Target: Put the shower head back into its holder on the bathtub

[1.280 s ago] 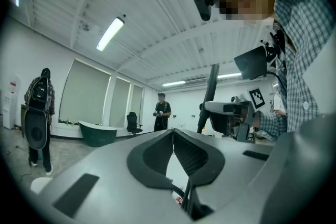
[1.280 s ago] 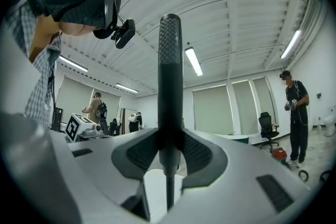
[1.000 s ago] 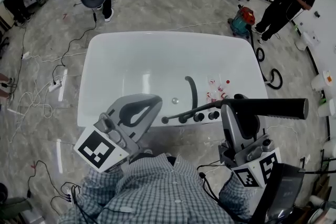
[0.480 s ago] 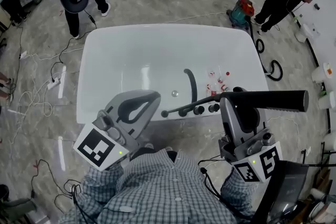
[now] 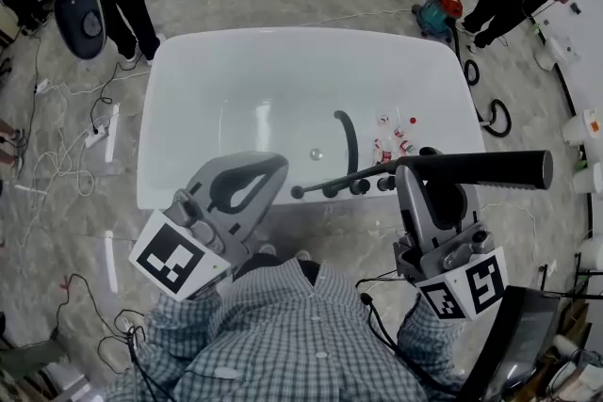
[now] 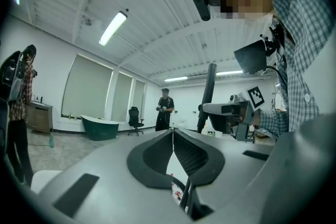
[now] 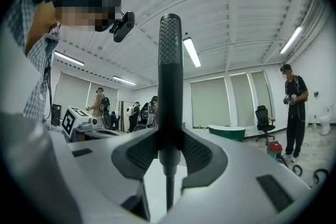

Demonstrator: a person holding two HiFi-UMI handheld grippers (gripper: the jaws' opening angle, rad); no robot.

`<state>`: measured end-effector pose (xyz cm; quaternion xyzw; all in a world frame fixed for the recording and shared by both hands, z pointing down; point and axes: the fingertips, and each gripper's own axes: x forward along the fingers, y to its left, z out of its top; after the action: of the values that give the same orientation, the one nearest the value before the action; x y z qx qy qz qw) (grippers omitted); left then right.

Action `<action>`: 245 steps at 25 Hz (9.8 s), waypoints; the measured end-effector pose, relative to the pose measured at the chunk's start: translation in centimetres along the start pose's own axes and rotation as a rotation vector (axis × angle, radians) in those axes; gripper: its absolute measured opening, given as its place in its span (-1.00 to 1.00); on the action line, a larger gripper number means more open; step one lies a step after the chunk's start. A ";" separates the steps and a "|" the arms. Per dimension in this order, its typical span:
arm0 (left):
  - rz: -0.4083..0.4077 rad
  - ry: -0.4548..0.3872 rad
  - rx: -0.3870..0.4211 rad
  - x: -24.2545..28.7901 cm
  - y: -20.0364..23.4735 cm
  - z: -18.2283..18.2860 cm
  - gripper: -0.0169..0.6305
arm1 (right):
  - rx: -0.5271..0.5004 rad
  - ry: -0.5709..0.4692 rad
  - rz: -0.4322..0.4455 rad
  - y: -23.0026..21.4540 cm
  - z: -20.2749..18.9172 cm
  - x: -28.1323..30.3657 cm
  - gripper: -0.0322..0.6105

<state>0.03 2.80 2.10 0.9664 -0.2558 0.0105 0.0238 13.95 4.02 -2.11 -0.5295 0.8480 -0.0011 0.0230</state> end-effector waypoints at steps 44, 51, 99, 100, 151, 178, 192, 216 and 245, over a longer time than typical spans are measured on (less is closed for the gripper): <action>0.052 0.138 -0.117 -1.8 2.6 -8.2 -0.91 | 0.048 0.109 0.065 2.0 -10.4 3.8 -0.48; 0.053 0.155 -0.153 -2.4 3.0 -10.4 -0.90 | 0.051 0.125 0.072 2.8 -12.1 4.7 -0.48; 0.084 0.199 -0.268 -1.5 5.9 -24.5 -0.90 | 0.152 0.259 0.080 2.9 -27.8 7.2 -0.48; 0.083 0.200 -0.268 -1.6 5.9 -24.8 -0.90 | 0.155 0.261 0.078 3.0 -28.2 7.1 -0.48; 0.116 0.266 -0.382 -4.0 6.8 -38.0 -0.90 | 0.115 0.340 0.148 5.0 -44.6 8.5 -0.48; 0.107 0.279 -0.421 -3.1 7.5 -41.5 -0.90 | 0.067 0.378 0.205 6.9 -52.2 8.5 -0.48; 0.106 0.328 -0.415 -3.6 7.4 -42.6 -0.91 | 0.053 0.425 0.208 6.9 -56.6 7.8 -0.48; 0.123 0.347 -0.413 -3.4 9.1 -44.3 -0.90 | -0.048 0.482 0.213 7.4 -61.4 9.0 -0.48; 0.106 0.358 -0.380 -0.8 7.6 -42.6 -0.90 | 0.069 0.532 0.033 2.9 -55.3 5.0 -0.85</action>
<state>-4.73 -1.22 44.95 0.9125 -0.2953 0.1342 0.2492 6.90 -0.42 52.89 -0.4954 0.8323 -0.1688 -0.1826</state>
